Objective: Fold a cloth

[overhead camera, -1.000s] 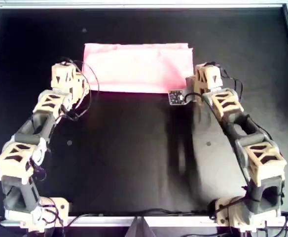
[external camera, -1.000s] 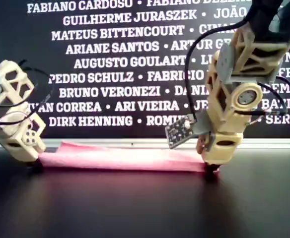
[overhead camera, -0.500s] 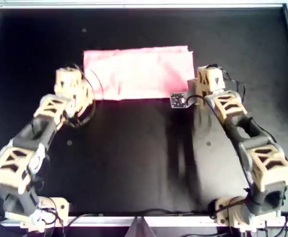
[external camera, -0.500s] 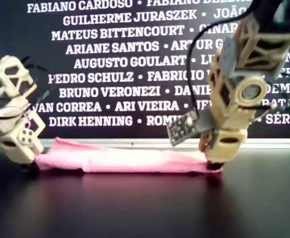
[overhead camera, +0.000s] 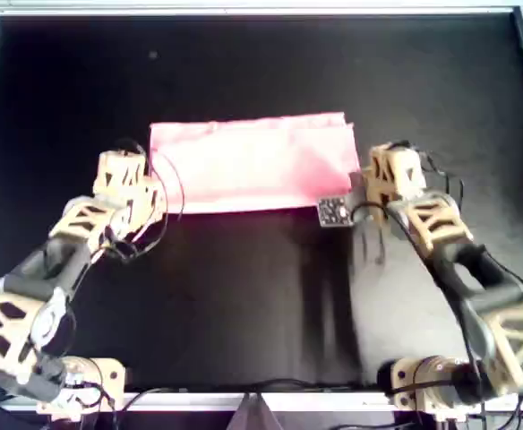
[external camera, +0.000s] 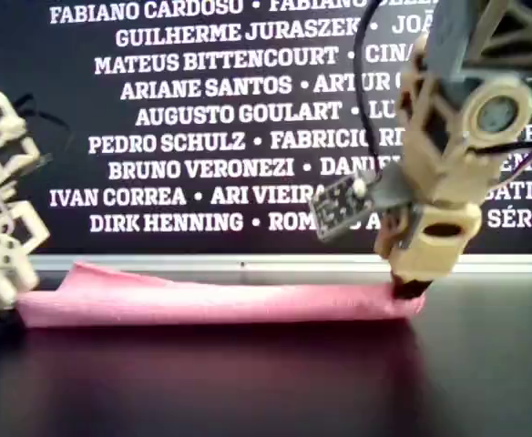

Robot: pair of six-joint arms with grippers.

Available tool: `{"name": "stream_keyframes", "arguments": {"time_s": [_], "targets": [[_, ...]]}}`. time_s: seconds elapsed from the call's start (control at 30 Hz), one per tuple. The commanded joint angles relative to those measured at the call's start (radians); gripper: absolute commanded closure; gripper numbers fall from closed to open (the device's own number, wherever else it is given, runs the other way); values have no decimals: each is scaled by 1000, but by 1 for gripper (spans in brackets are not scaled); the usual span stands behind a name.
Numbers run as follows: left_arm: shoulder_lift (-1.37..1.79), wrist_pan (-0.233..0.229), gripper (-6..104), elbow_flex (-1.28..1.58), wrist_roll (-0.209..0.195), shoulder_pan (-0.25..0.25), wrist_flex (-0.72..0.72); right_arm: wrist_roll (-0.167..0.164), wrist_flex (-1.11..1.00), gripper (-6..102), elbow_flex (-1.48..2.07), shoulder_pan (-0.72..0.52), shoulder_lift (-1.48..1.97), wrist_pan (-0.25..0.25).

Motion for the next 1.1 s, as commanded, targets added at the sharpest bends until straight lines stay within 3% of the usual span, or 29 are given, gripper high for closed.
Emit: {"name": "stream_keyframes", "arguments": {"time_s": [0.0,0.27,0.53,1.07], "targets": [[124,-6,99,31,0,-23,-9,-6,8,97,37,-8,158,8],[302,-5,99,167,-8,-32,-9,-6,9,97,186,-8,282,8],[390,-6,99,313,-8,-158,-8,-6,9,97,298,-6,342,6],[390,-20,99,373,5,-147,-8,-6,21,97,446,-6,489,6]]}}
